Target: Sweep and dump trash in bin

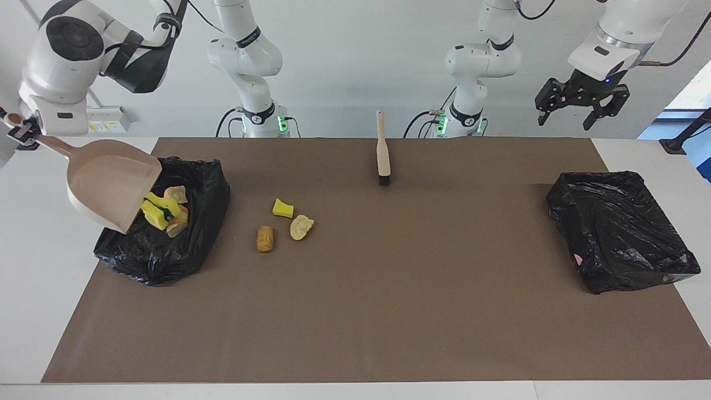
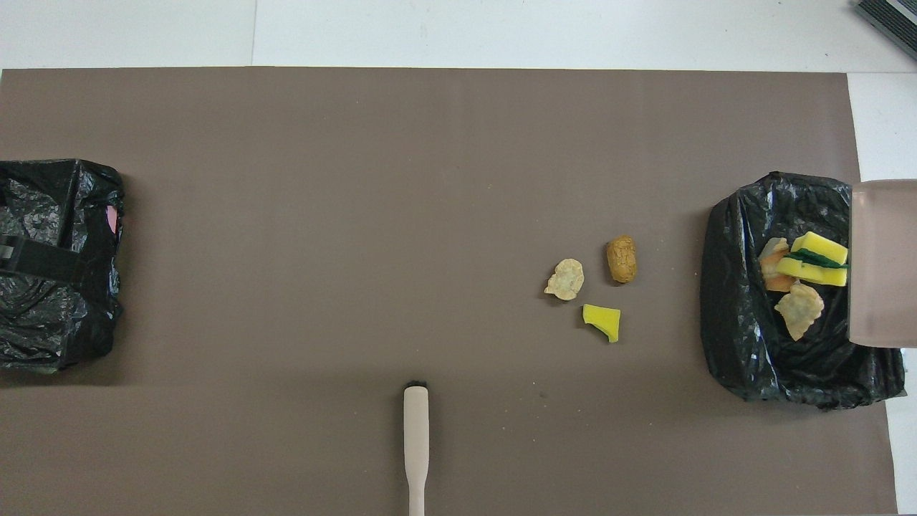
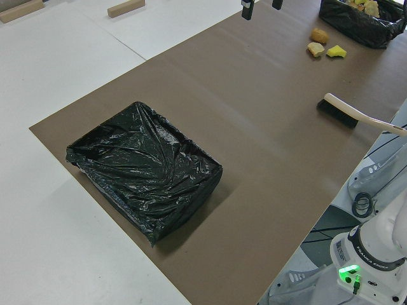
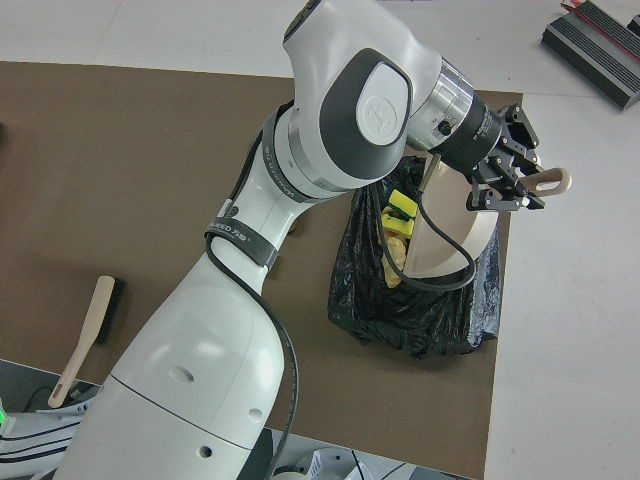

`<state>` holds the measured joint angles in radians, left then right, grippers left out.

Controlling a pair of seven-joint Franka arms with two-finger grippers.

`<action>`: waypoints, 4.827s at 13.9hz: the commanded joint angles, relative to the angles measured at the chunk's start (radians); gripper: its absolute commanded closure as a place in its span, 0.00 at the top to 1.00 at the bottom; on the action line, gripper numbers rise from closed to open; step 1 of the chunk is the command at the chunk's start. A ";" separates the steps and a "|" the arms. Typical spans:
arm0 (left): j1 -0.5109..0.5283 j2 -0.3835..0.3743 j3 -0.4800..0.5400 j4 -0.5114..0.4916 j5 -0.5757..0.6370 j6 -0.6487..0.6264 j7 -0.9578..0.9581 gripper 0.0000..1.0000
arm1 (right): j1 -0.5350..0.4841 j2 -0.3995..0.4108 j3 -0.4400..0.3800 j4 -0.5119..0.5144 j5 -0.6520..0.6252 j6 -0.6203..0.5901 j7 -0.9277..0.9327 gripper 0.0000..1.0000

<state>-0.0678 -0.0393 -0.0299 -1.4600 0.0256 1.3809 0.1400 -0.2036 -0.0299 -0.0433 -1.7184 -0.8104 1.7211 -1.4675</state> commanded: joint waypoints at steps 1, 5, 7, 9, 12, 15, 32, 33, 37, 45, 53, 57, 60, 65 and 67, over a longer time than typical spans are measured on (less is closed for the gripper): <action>0.002 -0.019 0.004 -0.022 -0.013 0.017 0.006 1.00 | 0.004 -0.018 0.014 0.052 0.103 -0.086 0.021 0.00; -0.009 -0.021 0.019 -0.023 -0.013 0.015 0.006 1.00 | 0.006 -0.056 0.084 0.062 0.229 -0.193 0.174 0.00; -0.014 -0.021 0.019 -0.025 -0.013 0.012 0.006 1.00 | 0.006 -0.065 0.159 0.057 0.293 -0.241 0.319 0.00; -0.014 -0.022 0.021 -0.025 -0.013 0.003 0.007 1.00 | 0.006 -0.074 0.236 0.053 0.361 -0.258 0.480 0.00; -0.018 -0.022 0.021 -0.025 -0.012 0.000 0.006 1.00 | 0.006 -0.073 0.350 0.053 0.465 -0.268 0.747 0.00; -0.018 -0.022 0.019 -0.025 -0.010 -0.003 0.006 1.00 | 0.079 -0.038 0.402 0.051 0.591 -0.253 1.109 0.00; -0.012 -0.025 0.019 -0.045 -0.012 0.003 0.015 1.00 | 0.472 0.317 0.405 0.062 0.875 0.207 2.144 0.00; -0.012 -0.025 0.019 -0.048 -0.012 0.003 0.016 1.00 | 0.480 0.332 0.405 0.062 0.876 0.231 2.164 0.00; -0.012 -0.027 0.019 -0.059 -0.012 0.006 0.016 1.00 | 0.518 0.380 0.405 0.062 0.882 0.327 2.259 0.00; -0.010 -0.027 0.019 -0.059 -0.012 0.006 0.018 1.00 | 0.569 0.469 0.405 0.030 0.861 0.408 2.211 0.00; -0.012 -0.024 0.018 -0.046 -0.012 0.006 0.004 1.00 | 0.578 0.507 0.405 0.017 0.841 0.453 2.199 0.85; -0.012 -0.025 0.016 -0.046 -0.013 0.004 0.004 1.00 | 0.561 0.489 0.407 0.022 0.829 0.446 2.172 1.00; -0.020 -0.027 0.007 -0.051 -0.015 0.006 0.012 1.00 | 0.538 0.461 0.413 0.020 0.832 0.419 2.167 1.00; -0.030 -0.024 0.004 -0.057 -0.015 0.044 0.016 1.00 | 0.555 0.342 0.422 0.005 0.833 0.242 2.169 1.00; -0.046 -0.021 0.004 -0.077 -0.015 0.067 0.007 1.00 | 0.555 0.270 0.437 -0.029 0.858 0.142 2.167 1.00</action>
<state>-0.0858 -0.0447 -0.0366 -1.4938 0.0192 1.4062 0.1480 0.3600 0.3241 0.3805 -1.6907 0.0218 1.9213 0.7289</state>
